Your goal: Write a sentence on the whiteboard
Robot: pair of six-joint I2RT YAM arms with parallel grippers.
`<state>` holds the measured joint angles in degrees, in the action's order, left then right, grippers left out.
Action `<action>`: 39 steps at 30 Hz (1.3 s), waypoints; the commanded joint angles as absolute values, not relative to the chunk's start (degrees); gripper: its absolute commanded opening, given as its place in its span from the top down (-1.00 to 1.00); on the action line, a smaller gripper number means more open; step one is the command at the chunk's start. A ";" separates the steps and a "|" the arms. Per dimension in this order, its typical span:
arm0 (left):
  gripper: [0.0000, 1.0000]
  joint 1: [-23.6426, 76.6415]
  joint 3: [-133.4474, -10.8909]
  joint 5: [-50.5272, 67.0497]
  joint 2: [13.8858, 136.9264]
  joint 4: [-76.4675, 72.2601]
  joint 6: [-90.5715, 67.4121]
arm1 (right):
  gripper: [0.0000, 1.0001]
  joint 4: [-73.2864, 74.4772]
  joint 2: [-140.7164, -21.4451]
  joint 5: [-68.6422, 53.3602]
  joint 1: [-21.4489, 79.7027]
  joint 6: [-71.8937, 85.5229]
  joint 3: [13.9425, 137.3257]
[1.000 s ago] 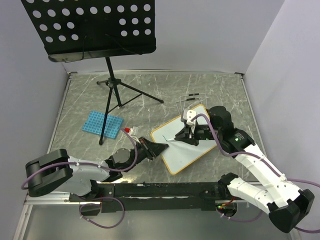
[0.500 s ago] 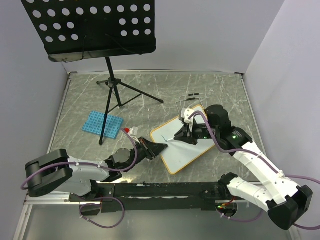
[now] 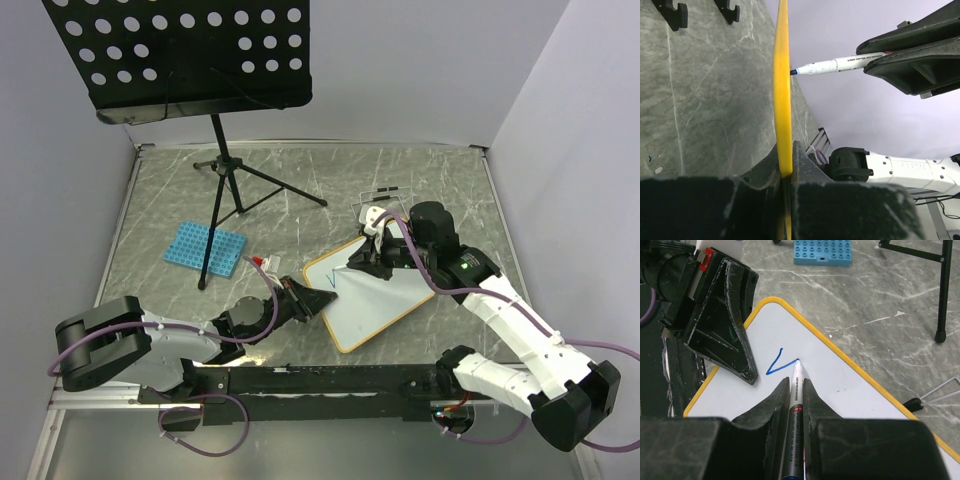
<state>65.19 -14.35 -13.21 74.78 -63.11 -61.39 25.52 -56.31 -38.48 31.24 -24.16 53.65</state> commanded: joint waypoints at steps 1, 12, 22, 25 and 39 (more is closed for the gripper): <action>0.98 65.83 -16.35 -10.46 73.13 -79.98 -63.02 | 1.00 24.26 -57.04 -37.43 30.67 -24.17 55.81; 0.98 65.22 -16.00 -12.22 69.52 -76.82 -61.35 | 1.00 27.59 -55.11 -41.04 30.76 -25.93 53.26; 0.98 65.04 -15.47 -12.92 67.77 -75.50 -61.00 | 1.00 30.93 -52.56 -43.33 30.67 -27.51 50.71; 0.98 65.04 -15.47 -13.01 67.50 -75.15 -60.82 | 1.00 31.90 -51.86 -43.68 30.76 -28.04 50.10; 0.98 64.86 -15.47 -11.43 68.47 -75.76 -61.35 | 1.00 30.06 -52.47 -40.08 30.67 -27.25 51.33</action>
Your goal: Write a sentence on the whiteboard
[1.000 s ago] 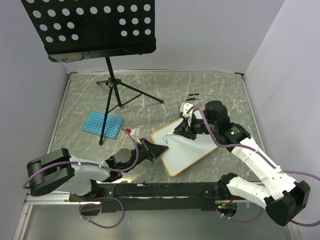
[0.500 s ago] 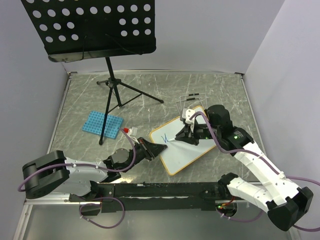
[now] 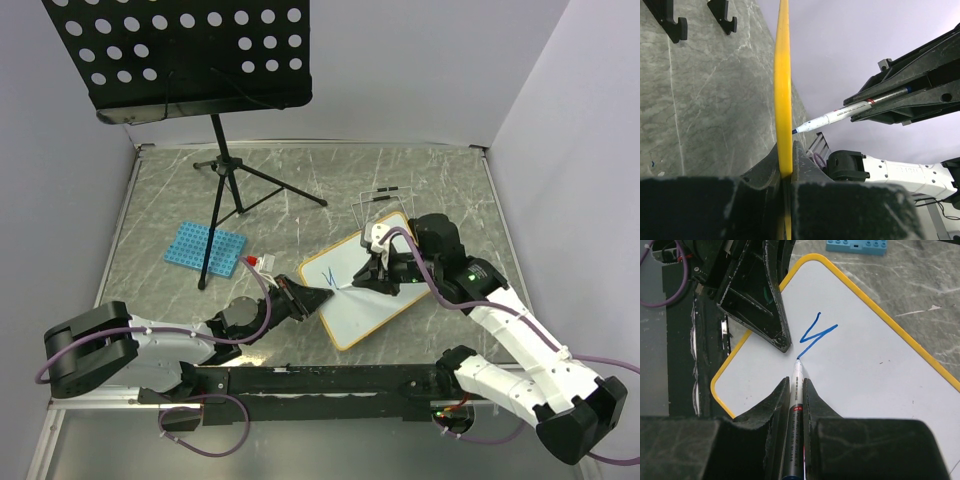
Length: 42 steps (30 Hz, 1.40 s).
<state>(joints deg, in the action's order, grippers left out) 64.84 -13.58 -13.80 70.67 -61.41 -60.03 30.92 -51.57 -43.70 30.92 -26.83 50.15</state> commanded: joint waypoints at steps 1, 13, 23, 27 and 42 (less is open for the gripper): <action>0.98 64.86 -15.47 -11.08 68.73 -75.85 -61.35 | 1.00 29.45 -52.82 -39.82 30.59 -27.25 51.85; 0.98 64.86 -15.47 -9.49 69.96 -76.99 -62.14 | 1.00 26.37 -56.86 -37.62 27.51 -26.19 57.21; 0.98 64.69 -14.42 -9.40 70.05 -77.00 -61.79 | 1.00 28.12 -55.56 -48.06 23.12 -24.87 60.91; 0.98 64.07 -14.15 -9.23 68.82 -75.24 -61.00 | 1.00 31.11 -53.35 -54.13 22.94 -24.79 61.52; 0.98 61.79 -15.20 -6.86 65.66 -68.65 -58.89 | 1.00 28.57 -51.59 -65.57 20.13 -24.43 56.34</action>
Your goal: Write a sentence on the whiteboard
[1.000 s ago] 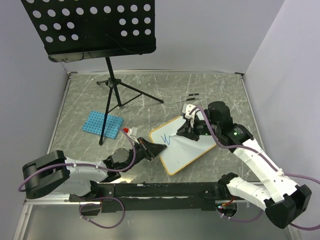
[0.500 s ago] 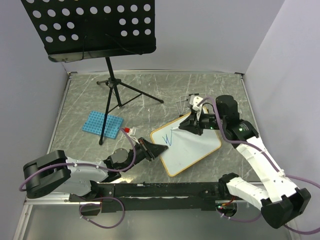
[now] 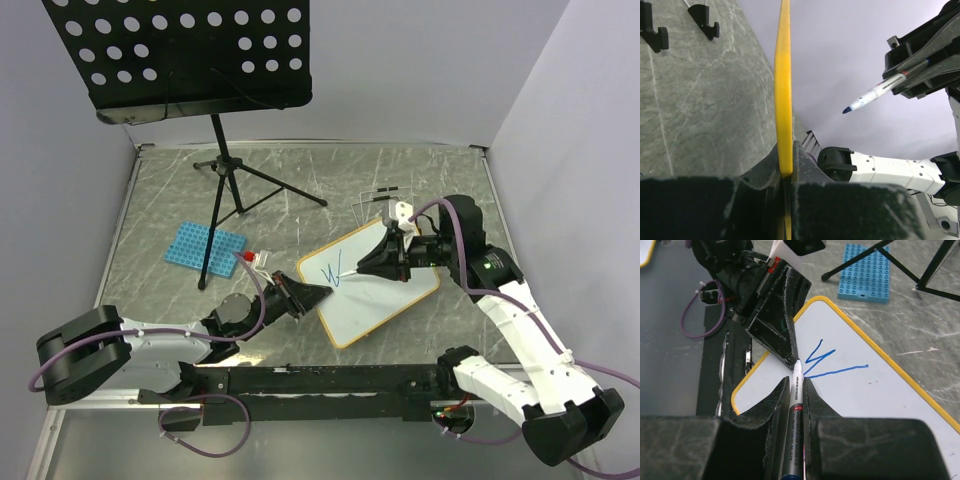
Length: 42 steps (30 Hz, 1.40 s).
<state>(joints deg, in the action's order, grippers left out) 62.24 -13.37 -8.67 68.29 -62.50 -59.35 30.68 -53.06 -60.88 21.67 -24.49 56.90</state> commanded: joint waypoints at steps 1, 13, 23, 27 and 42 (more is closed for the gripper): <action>0.98 61.70 -15.29 -6.77 65.65 -68.21 -58.63 | 1.00 28.39 -51.42 -65.57 19.69 -24.26 56.25; 0.98 61.44 -17.40 -4.22 66.88 -66.97 -58.27 | 1.00 27.07 -48.78 -63.72 16.09 -22.42 53.79; 0.98 61.44 -17.58 -3.43 64.87 -65.30 -57.39 | 1.00 25.84 -47.64 -65.39 14.77 -21.18 52.65; 0.98 61.44 -17.67 -3.52 64.25 -64.87 -57.04 | 1.00 25.75 -47.37 -65.57 14.77 -21.18 52.47; 0.98 61.44 -17.32 -4.39 61.61 -63.19 -56.25 | 1.00 25.66 -47.55 -67.94 13.62 -20.13 52.47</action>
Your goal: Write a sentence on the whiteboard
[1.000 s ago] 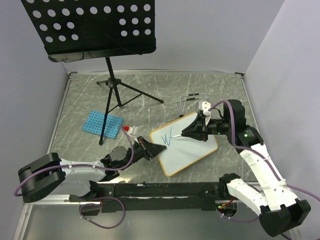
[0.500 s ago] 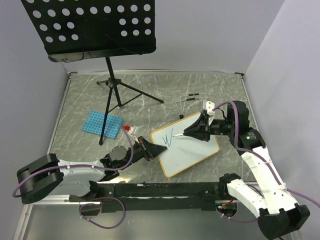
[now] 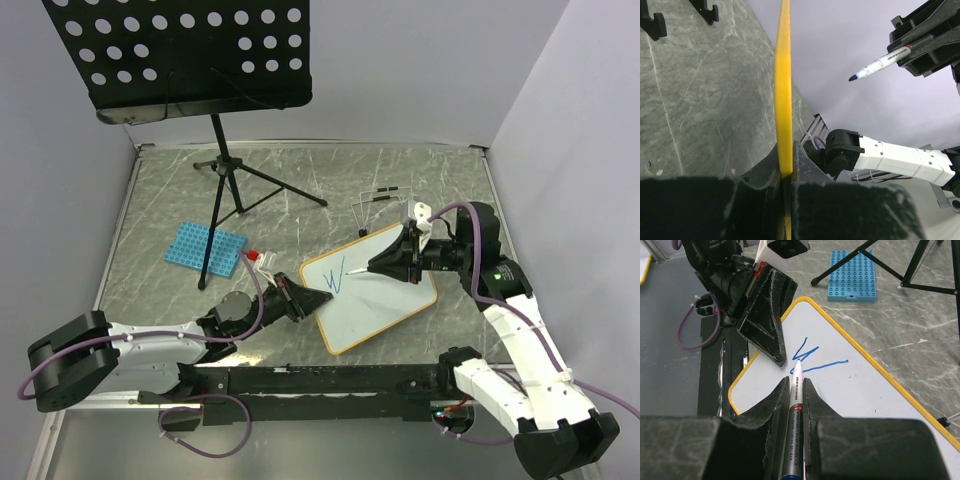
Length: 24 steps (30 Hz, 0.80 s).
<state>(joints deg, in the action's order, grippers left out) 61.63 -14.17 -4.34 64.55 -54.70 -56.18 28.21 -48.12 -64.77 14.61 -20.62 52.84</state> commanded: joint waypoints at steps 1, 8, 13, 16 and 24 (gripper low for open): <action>0.98 61.44 -17.14 -4.39 61.61 -63.37 -56.34 | 1.00 25.66 -47.55 -68.55 13.28 -20.04 52.56; 0.98 61.35 -18.98 -4.57 61.17 -61.53 -54.93 | 1.00 27.25 -47.46 -69.87 11.43 -21.18 52.91; 0.98 61.00 -20.13 -4.13 61.79 -61.44 -54.14 | 1.00 28.30 -47.46 -70.49 10.29 -22.06 53.35; 0.98 60.47 -20.48 -3.61 62.58 -62.31 -54.14 | 1.00 29.09 -47.46 -71.19 9.76 -22.59 53.79; 0.98 59.41 -20.83 -2.20 64.95 -64.07 -54.75 | 1.00 32.43 -47.64 -69.97 9.40 -24.87 55.46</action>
<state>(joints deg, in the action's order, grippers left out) 59.94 -17.08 -3.84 65.23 -53.36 -54.24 31.14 -48.12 -69.41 9.72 -22.41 52.86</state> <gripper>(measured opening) 0.071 0.177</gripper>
